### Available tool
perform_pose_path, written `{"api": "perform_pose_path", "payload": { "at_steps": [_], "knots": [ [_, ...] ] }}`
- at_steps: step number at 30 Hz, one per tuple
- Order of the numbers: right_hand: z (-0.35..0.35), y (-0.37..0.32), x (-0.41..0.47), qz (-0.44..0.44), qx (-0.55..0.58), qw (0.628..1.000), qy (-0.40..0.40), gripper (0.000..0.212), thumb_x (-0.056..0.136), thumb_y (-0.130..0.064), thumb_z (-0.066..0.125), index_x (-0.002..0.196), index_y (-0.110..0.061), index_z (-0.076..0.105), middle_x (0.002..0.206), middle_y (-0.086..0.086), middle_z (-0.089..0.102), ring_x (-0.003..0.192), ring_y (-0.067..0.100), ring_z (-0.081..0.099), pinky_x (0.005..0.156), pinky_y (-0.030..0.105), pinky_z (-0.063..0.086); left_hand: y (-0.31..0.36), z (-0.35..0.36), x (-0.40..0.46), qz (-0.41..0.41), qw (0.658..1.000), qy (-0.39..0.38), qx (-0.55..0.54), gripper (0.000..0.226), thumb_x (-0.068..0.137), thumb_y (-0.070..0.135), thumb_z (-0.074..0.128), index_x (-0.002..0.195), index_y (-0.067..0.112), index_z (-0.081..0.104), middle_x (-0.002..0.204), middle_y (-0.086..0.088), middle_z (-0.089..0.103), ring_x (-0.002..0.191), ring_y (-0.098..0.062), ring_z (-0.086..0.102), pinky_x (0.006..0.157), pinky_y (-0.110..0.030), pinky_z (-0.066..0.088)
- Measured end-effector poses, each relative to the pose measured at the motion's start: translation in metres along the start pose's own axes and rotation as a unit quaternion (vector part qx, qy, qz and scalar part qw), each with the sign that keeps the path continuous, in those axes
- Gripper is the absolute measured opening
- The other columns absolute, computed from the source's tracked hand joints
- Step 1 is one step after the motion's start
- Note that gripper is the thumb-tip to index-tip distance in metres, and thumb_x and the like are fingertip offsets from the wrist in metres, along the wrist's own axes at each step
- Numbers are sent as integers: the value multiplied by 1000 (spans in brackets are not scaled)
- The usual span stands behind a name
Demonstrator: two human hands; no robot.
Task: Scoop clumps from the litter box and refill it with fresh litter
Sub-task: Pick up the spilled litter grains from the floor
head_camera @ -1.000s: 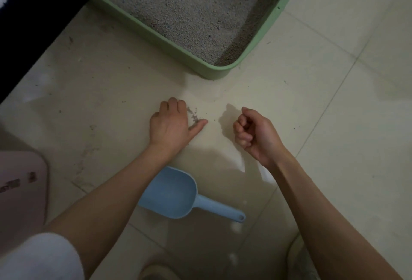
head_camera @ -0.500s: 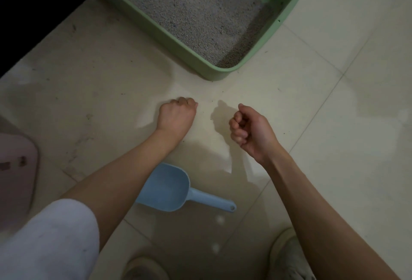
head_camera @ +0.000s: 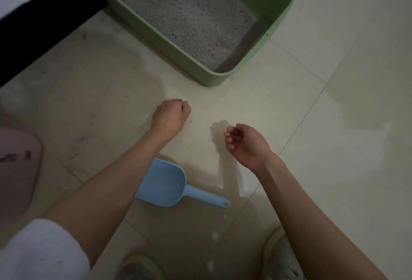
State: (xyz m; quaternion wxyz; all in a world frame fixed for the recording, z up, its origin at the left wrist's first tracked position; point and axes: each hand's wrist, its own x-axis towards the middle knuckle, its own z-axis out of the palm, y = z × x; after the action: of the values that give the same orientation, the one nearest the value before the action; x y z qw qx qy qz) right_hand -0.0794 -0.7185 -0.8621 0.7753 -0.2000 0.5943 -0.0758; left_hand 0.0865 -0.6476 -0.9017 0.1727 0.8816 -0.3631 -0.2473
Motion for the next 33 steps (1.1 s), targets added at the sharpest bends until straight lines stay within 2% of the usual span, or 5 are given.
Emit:
{"api": "perform_pose_path", "payload": {
  "at_steps": [2, 6, 21, 29, 33],
  "knots": [
    [11, 3, 0, 23, 54, 998, -14, 35, 100, -15, 33, 77, 0, 54, 74, 12, 55, 63, 17, 51, 50, 19, 47, 3, -12, -9, 21, 995, 17, -97, 46, 96, 26, 36, 55, 8, 46, 57, -9, 50, 69, -31, 49, 65, -32, 34],
    [39, 8, -6, 52, 166, 980, -93, 37, 101, -16, 31, 87, 7, 57, 88, 19, 60, 81, 25, 59, 85, 32, 49, 27, -53, -35, 137, 988, 13, -68, 46, 96, 21, 42, 53, 18, 26, 50, 2, 32, 63, -28, 39, 64, -37, 31],
    [81, 18, -25, 53, 200, 942, -264, 54, 100, -21, 33, 76, 6, 73, 82, 18, 72, 71, 26, 72, 66, 32, 59, 29, -112, -55, 174, 983, -20, -58, 45, 97, 29, 41, 55, 15, 33, 49, 1, 34, 48, -11, 33, 54, -32, 27],
    [96, 21, -26, 36, 283, 923, -260, 43, 100, -21, 31, 96, 6, 64, 91, 21, 70, 103, 24, 61, 95, 38, 44, 24, -124, -57, 148, 980, -8, -136, 44, 96, 27, 45, 54, 15, 43, 48, 6, 36, 45, -5, 35, 49, -19, 28],
    [104, 23, -24, 37, 314, 912, -263, 50, 99, -22, 32, 86, 7, 71, 87, 19, 71, 82, 28, 70, 101, 35, 39, 23, -122, -61, 123, 979, -24, -161, 51, 97, 28, 43, 48, 29, 55, 44, 10, 48, 46, -2, 42, 51, -18, 34]
  ]
}}
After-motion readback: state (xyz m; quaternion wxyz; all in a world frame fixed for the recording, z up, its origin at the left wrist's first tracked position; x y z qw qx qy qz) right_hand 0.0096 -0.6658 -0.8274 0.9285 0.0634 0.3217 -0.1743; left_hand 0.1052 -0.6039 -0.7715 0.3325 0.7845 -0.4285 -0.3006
